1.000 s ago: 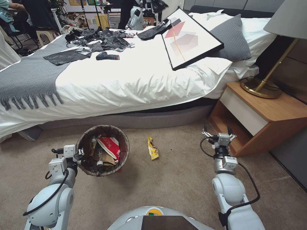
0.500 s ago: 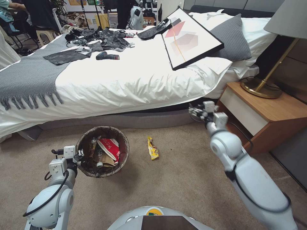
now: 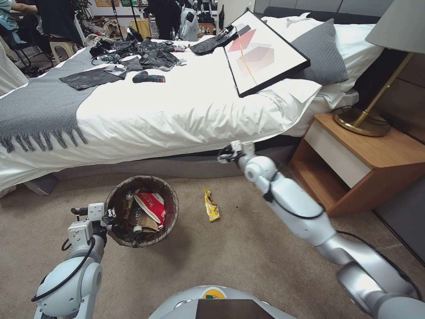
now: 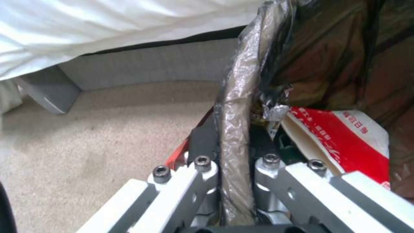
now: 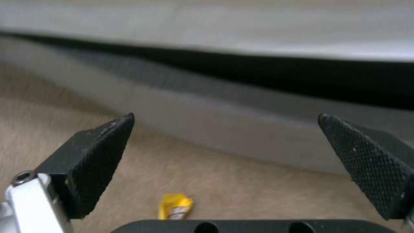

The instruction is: Pick up the trash bin, then pick up the garbage from the floor and place it into the trash bin.

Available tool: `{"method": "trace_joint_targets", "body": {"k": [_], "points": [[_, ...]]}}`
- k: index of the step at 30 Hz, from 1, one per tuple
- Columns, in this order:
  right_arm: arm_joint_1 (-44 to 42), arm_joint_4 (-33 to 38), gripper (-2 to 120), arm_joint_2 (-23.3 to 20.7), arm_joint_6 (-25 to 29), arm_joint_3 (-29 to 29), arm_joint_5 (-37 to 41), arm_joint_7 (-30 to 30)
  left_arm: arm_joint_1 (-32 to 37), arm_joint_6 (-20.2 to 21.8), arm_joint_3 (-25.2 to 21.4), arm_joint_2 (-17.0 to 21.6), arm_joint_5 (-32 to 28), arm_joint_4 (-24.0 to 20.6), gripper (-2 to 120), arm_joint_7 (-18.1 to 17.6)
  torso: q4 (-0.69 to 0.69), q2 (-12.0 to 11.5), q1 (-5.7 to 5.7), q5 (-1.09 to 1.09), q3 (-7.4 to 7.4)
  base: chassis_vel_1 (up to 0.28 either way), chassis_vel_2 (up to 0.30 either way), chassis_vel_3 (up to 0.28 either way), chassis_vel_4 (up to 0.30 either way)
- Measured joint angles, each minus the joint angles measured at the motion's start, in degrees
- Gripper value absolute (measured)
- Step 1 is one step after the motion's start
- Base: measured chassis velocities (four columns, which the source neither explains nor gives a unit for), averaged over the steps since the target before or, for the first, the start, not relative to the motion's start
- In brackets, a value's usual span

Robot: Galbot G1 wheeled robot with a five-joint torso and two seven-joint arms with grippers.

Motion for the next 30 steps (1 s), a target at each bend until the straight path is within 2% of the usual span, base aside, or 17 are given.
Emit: {"method": "trace_joint_targets", "body": {"k": [2, 4, 7, 30], "points": [[0.26, -1.21, 100, 0.93, -0.03, -0.75, -0.22, -0.14, -0.03, 0.02, 0.00, 0.04, 0.00, 0.05, 4, 0.00, 0.00, 0.00, 0.00, 0.00, 0.00, 0.000, 0.000, 0.000, 0.000], [0.68, -6.18, 100, 4.35, 0.01, -2.51, -2.53, -1.13, -0.22, 0.15, 0.01, 0.11, -0.01, 0.13, 4, 0.00, -0.01, 0.00, 0.00, 0.00, 0.00, 0.000, 0.000, 0.000, 0.000], [0.01, -8.24, 100, 6.05, 0.07, -3.02, -3.40, -1.26, -0.25, 0.17, 0.00, 0.11, -0.03, 0.19, 4, 0.04, -0.03, 0.00, 0.00, 0.00, 0.00, 0.000, 0.000, 0.000, 0.000], [-4.62, -17.58, 100, 12.85, 2.78, -2.47, -6.74, 0.89, -0.70, -0.24, -0.06, -0.22, 0.13, 1.72, 4, 0.15, -0.03, 0.00, 0.00, 0.02, -0.01, 0.000, 0.000, 0.000, 0.000]]}}
